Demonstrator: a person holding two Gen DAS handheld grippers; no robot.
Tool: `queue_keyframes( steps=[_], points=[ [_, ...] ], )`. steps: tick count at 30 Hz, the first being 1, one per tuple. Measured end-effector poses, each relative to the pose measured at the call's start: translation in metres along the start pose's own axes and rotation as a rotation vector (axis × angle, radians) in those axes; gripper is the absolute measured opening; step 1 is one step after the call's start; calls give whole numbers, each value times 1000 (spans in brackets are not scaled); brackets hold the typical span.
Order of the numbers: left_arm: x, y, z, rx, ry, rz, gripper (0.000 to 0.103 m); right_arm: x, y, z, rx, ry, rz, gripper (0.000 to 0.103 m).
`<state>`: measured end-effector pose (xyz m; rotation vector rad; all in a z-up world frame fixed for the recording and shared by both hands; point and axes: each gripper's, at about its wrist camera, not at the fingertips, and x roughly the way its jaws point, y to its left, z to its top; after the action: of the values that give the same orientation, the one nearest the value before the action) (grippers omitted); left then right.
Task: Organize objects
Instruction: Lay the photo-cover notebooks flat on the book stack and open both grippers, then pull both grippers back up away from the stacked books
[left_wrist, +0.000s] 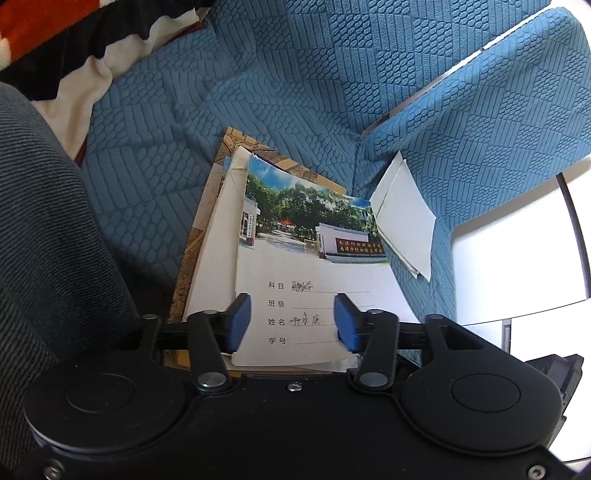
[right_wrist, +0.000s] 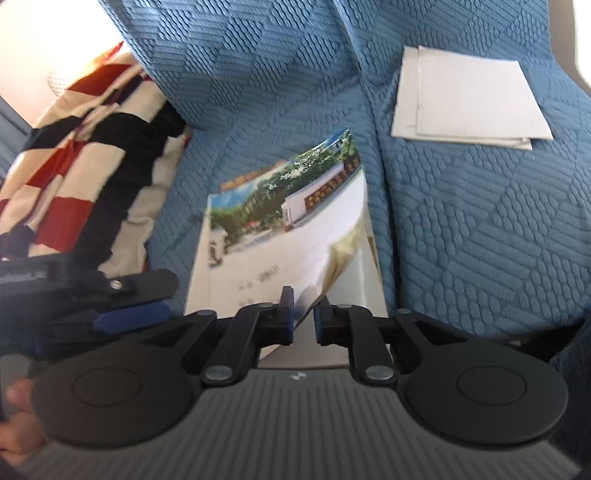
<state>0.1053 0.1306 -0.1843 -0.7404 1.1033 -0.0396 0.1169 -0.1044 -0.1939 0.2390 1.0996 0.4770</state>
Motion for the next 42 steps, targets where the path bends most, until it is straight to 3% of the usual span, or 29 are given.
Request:
queue_keyframes(
  steps=[3,6,14,26,42],
  points=[
    [-2,-1,-1,11,-2,15,53,1,-1,-2,3,39,-25,34],
    [-6,-3,-3,21,-5,19,54,-2,-3,-5,8,65,-40,39],
    [-19,-13,-6,59,-40,39,57,-24,-8,-2,26,52,-53,39],
    [-55,-28,-7,124,-131,63,69,-69,5,22,-22,-88,-23,39],
    [-83,-80,-15,259,-226,43,70,-126,1,30,-26,-262,-16,39]
  ],
)
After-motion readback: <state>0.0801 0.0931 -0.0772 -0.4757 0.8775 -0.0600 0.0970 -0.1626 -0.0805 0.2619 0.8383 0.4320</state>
